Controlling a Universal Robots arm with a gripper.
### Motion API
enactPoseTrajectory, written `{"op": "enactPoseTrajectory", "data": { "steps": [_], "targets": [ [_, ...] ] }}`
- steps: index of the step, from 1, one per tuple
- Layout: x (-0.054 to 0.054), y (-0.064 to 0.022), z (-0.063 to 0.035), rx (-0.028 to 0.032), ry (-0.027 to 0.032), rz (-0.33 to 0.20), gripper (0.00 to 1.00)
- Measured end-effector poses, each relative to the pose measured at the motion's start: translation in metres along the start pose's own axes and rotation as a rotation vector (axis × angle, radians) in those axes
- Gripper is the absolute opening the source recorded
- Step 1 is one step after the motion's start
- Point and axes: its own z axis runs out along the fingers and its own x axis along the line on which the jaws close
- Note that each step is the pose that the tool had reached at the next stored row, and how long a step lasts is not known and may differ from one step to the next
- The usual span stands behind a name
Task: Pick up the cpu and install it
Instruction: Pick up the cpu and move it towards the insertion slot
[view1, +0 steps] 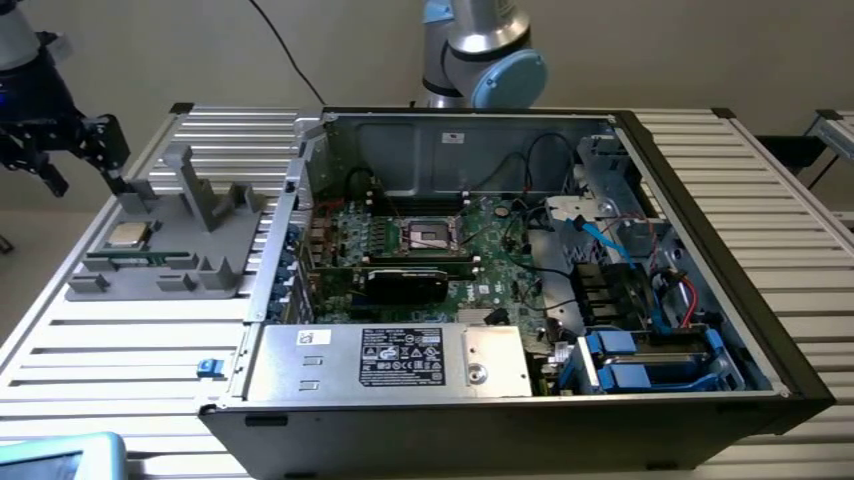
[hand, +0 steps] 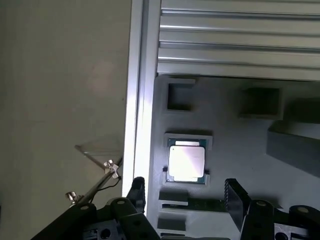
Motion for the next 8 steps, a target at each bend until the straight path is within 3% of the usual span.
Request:
{"op": "enactPoseTrajectory", "data": {
  "steps": [8],
  "targets": [
    [-0.002,-0.0011,0.0145,0.0,-0.0002,0.0,0.75]
  ]
}}
